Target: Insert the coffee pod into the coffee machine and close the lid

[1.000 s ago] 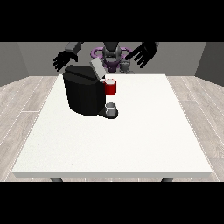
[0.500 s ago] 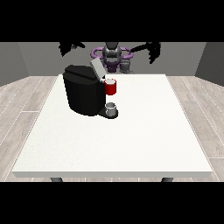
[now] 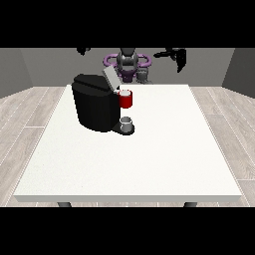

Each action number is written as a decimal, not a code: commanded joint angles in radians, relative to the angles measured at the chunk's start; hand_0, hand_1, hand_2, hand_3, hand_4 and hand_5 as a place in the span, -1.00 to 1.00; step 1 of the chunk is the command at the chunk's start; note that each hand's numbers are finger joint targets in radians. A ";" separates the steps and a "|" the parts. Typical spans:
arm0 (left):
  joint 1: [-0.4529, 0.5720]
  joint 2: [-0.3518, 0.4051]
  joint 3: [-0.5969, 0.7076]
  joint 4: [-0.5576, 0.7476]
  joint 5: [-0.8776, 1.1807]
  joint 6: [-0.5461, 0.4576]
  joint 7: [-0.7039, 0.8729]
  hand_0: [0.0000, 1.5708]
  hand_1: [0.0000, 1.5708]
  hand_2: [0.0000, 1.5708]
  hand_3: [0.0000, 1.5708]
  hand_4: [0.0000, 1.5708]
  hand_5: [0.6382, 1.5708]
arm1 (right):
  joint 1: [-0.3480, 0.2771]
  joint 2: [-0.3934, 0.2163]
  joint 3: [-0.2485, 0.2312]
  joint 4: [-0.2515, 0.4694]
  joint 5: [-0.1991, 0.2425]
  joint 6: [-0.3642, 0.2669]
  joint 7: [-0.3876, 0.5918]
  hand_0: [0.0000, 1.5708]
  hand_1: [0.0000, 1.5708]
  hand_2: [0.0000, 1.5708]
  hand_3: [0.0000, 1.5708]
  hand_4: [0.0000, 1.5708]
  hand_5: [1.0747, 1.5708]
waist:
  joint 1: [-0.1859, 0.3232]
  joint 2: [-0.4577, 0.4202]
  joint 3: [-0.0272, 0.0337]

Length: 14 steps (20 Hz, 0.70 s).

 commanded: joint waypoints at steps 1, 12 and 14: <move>0.087 -0.035 -0.012 -0.056 0.046 -0.046 -0.025 -1.00 -1.00 -1.00 -1.00 -0.83 1.00 | -0.025 -0.022 -0.002 0.019 0.021 0.018 -0.025 -1.00 -1.00 -1.00 -1.00 -0.83 1.00 | 0.062 0.018 0.0001; 0.199 -0.068 -0.142 -0.349 0.152 0.010 0.097 -1.00 -1.00 -1.00 -1.00 -1.00 1.00 | -0.129 -0.010 -0.041 0.169 0.011 0.061 -0.084 -1.00 -1.00 -1.00 -1.00 -1.00 1.00 | 0.096 0.109 0.0003; 0.253 -0.068 -0.209 -0.340 0.196 0.032 0.054 -1.00 -1.00 -1.00 -1.00 -1.00 1.00 | -0.204 -0.031 -0.068 0.200 -0.012 0.064 -0.006 -1.00 -1.00 -1.00 -1.00 -1.00 1.00 | 0.112 0.122 0.0002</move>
